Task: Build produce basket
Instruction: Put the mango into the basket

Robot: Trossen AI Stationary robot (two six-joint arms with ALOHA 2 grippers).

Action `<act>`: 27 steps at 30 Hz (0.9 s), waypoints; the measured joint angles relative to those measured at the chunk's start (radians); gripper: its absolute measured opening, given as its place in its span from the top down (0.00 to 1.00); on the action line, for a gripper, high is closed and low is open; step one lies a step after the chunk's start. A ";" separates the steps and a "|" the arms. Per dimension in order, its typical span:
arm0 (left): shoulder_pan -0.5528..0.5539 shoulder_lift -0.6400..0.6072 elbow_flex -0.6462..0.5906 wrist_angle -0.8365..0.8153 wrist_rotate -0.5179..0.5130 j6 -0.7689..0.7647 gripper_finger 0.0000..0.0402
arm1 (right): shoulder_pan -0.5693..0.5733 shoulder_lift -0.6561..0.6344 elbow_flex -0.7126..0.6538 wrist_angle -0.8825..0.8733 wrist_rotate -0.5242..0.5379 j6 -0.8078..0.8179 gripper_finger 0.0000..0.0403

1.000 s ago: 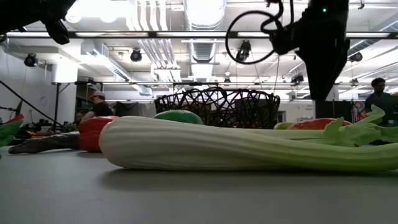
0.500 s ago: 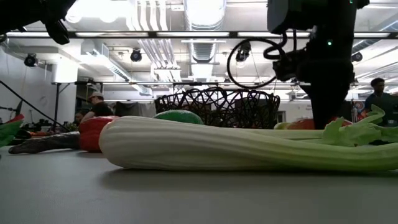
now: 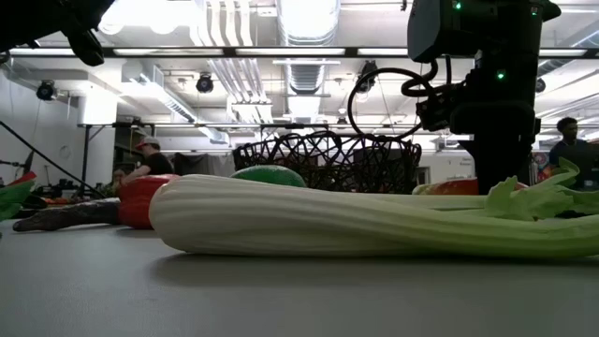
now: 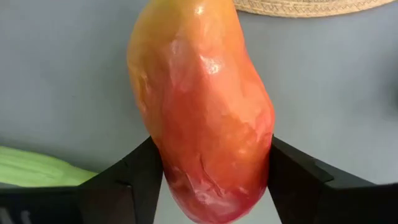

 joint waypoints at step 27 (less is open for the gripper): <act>0.000 -0.002 0.000 0.099 -0.132 0.116 1.00 | 0.022 -0.066 0.394 -0.244 -0.259 -0.475 0.44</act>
